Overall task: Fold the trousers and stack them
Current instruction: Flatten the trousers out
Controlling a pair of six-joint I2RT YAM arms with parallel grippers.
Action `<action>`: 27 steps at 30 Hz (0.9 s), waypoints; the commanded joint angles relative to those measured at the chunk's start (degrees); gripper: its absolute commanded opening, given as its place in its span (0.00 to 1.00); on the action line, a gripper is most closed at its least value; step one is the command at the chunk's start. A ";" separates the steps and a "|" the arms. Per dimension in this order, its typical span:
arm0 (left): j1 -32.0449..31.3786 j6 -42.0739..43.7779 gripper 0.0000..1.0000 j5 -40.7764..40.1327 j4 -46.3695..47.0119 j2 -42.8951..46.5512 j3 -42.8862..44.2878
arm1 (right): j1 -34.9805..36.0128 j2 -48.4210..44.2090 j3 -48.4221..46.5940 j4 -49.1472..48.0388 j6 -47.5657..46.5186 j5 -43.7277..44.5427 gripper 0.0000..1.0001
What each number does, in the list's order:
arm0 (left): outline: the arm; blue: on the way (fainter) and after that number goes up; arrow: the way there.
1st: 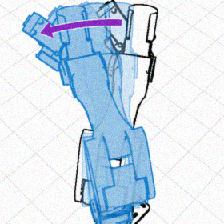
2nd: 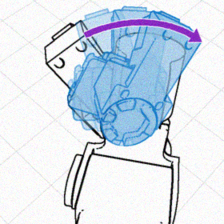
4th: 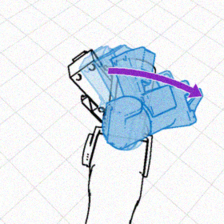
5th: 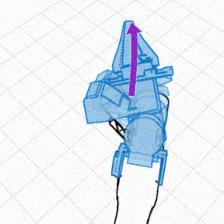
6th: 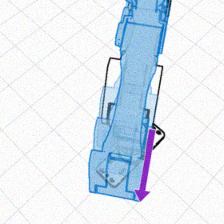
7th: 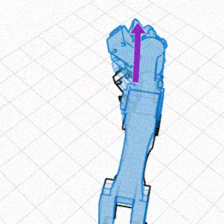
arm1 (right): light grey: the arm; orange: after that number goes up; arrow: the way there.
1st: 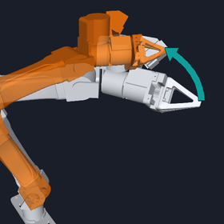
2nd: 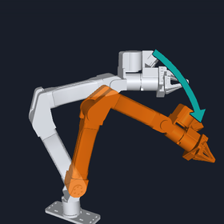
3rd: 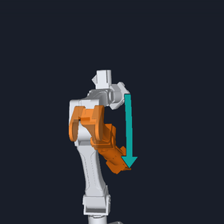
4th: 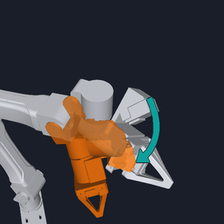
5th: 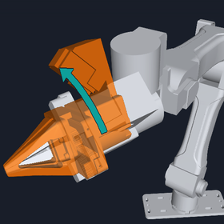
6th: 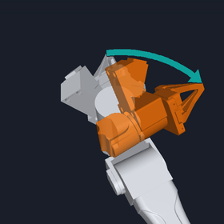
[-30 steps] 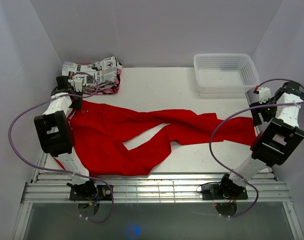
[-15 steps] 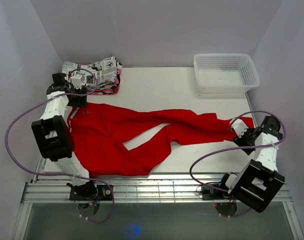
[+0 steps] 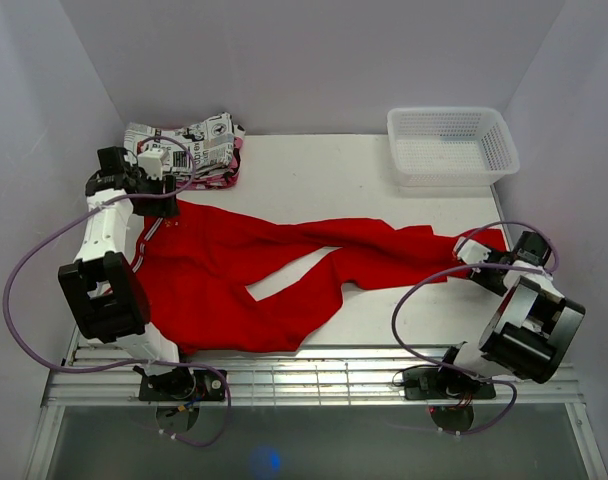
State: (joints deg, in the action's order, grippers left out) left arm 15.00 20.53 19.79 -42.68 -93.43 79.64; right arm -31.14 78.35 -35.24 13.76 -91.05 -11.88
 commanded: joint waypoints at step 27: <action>0.20 1.53 0.59 4.90 8.41 11.96 -17.15 | 0.37 -19.91 -24.80 44.35 2.01 -4.56 0.34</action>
State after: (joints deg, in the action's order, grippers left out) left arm 15.07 22.63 22.46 -33.78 -82.48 61.49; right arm -30.41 54.06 -64.31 56.51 -89.45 -18.59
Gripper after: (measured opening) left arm 0.560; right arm 0.281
